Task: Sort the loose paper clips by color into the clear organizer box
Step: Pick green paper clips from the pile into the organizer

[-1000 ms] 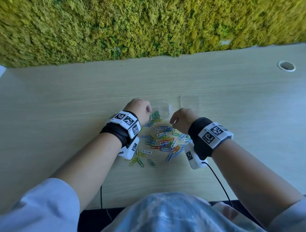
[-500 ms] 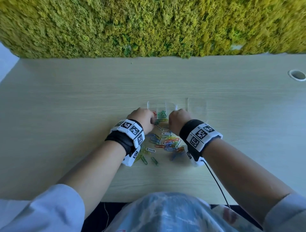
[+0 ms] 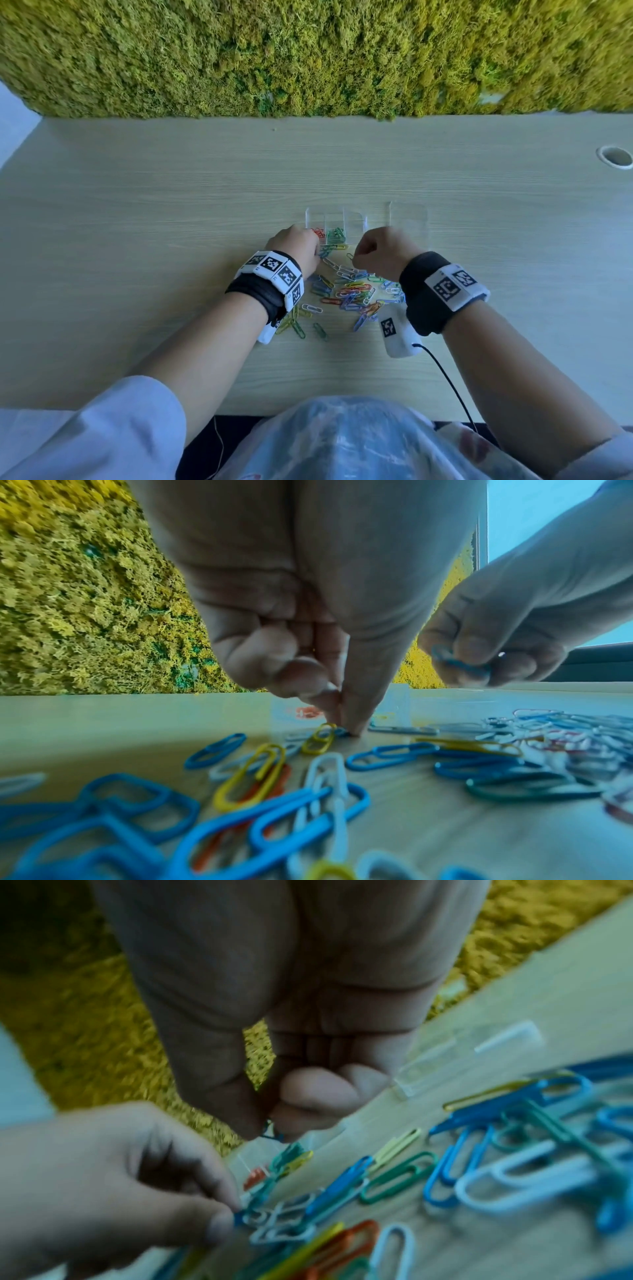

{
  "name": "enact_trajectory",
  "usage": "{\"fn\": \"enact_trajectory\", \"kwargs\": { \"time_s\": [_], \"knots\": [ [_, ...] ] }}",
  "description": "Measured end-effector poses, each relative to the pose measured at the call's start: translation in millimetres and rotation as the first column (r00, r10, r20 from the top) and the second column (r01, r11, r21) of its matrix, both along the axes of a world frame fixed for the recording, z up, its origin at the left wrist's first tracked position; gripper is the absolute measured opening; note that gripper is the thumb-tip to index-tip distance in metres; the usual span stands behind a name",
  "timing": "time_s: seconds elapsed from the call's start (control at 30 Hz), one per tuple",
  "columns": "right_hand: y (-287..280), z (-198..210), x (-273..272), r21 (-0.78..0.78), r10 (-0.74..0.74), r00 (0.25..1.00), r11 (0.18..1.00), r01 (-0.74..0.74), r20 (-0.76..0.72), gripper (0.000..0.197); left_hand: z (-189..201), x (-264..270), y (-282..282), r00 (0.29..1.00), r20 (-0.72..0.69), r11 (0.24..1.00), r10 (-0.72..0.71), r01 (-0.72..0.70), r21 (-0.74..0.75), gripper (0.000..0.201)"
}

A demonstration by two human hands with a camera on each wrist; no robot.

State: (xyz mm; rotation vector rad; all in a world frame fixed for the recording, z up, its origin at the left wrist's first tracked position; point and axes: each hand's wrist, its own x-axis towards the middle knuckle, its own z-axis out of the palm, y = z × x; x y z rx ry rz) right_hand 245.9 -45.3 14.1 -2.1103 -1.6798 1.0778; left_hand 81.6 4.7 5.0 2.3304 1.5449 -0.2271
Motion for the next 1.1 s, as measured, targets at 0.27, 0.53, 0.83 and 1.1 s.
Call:
{"fn": "enact_trajectory", "kwargs": {
  "time_s": [0.27, 0.53, 0.83, 1.1],
  "knots": [
    [-17, -6, 18, -0.206, -0.385, 0.518, 0.906, 0.371, -0.763, 0.025, -5, 4, 4, 1.000, 0.008, 0.999, -0.012, 0.012, -0.048, 0.014],
    [-15, -10, 20, -0.264, -0.443, 0.449, 0.875, 0.407, -0.776, 0.014, 0, 5, 2, 0.999, 0.033, 0.990, -0.008, 0.012, -0.137, 0.010],
    [-11, -2, 7, -0.013, 0.164, 0.951, 0.986, -0.167, 0.263, 0.019, 11, -10, -10, 0.880, 0.400, 0.958, 0.255, -0.174, -0.228, 0.014],
    [-8, 0, -1, -0.048, 0.222, 0.918, 0.975, -0.218, 0.328, 0.016, 3, -39, -14, 0.562, 0.615, 0.799, 0.553, -0.148, -0.583, 0.017]
  ]
}}
